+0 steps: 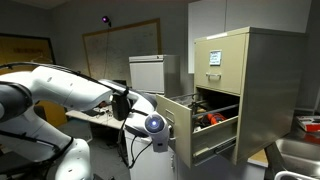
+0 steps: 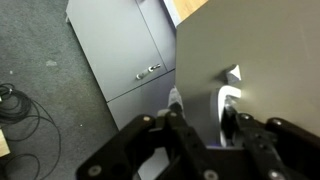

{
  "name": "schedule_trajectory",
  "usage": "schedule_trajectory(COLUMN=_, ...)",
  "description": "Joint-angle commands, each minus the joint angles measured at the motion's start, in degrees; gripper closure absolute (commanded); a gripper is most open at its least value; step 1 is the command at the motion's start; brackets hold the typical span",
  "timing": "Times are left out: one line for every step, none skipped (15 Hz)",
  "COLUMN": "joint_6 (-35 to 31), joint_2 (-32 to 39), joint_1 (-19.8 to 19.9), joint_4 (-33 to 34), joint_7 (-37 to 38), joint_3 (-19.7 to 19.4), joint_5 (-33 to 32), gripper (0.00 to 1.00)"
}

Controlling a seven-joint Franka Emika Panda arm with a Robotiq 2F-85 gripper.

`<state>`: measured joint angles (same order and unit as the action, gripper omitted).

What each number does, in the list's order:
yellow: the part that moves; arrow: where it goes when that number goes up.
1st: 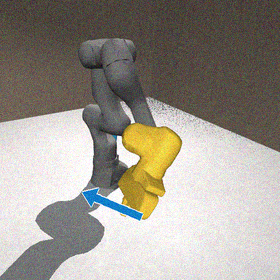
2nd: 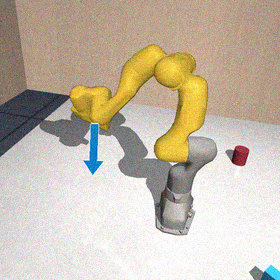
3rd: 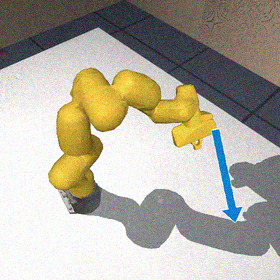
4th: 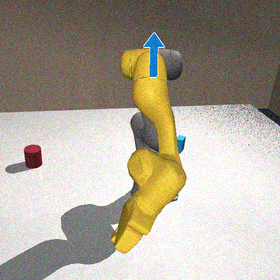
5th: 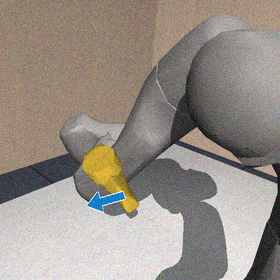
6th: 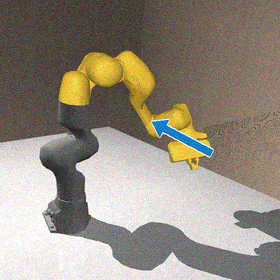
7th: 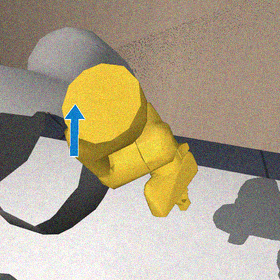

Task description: Open the bottom drawer of the cabinet at the right

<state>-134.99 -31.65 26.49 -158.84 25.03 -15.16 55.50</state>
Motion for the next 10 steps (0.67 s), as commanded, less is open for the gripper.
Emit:
schedule_trajectory(joint_6=6.1, joint_2=0.2, joint_1=-1.1, joint_4=-0.1, joint_7=5.6, joint_3=2.6, joint_5=-4.5, gripper=0.30)
schedule_trajectory(joint_6=6.7, joint_2=0.0, joint_1=-0.9, joint_4=-0.1, joint_7=6.8, joint_3=2.7, joint_5=-5.8, gripper=0.23)
schedule_trajectory(joint_6=7.2, joint_2=0.0, joint_1=-0.7, joint_4=-0.1, joint_7=7.8, joint_3=2.7, joint_5=-6.9, gripper=0.13)
schedule_trajectory(joint_6=7.6, joint_2=-0.1, joint_1=-0.5, joint_4=-0.2, joint_7=9.0, joint_3=2.8, joint_5=-7.9, gripper=0.08)
schedule_trajectory(joint_6=7.8, joint_2=-0.2, joint_1=-0.2, joint_4=-0.3, joint_7=10.1, joint_3=3.1, joint_5=-8.8, gripper=0.01)
schedule_trajectory(joint_6=8.0, joint_2=-0.5, joint_1=0.0, joint_4=-0.4, joint_7=11.6, joint_3=3.4, joint_5=-10.0, gripper=0.00)
schedule_trajectory(joint_6=8.1, joint_2=-1.0, joint_1=0.4, joint_4=-0.6, joint_7=13.7, joint_3=4.0, joint_5=-11.6, gripper=0.00)
schedule_trajectory(joint_6=8.2, joint_2=-1.6, joint_1=0.7, joint_4=-0.6, joint_7=15.9, joint_3=4.7, joint_5=-13.3, gripper=0.00)
schedule_trajectory(joint_6=8.4, joint_2=-2.4, joint_1=1.1, joint_4=-0.6, joint_7=18.5, joint_3=5.3, joint_5=-15.2, gripper=0.00)
schedule_trajectory(joint_6=8.7, joint_2=-3.2, joint_1=1.5, joint_4=-0.5, joint_7=21.2, joint_3=6.0, joint_5=-17.0, gripper=0.00)
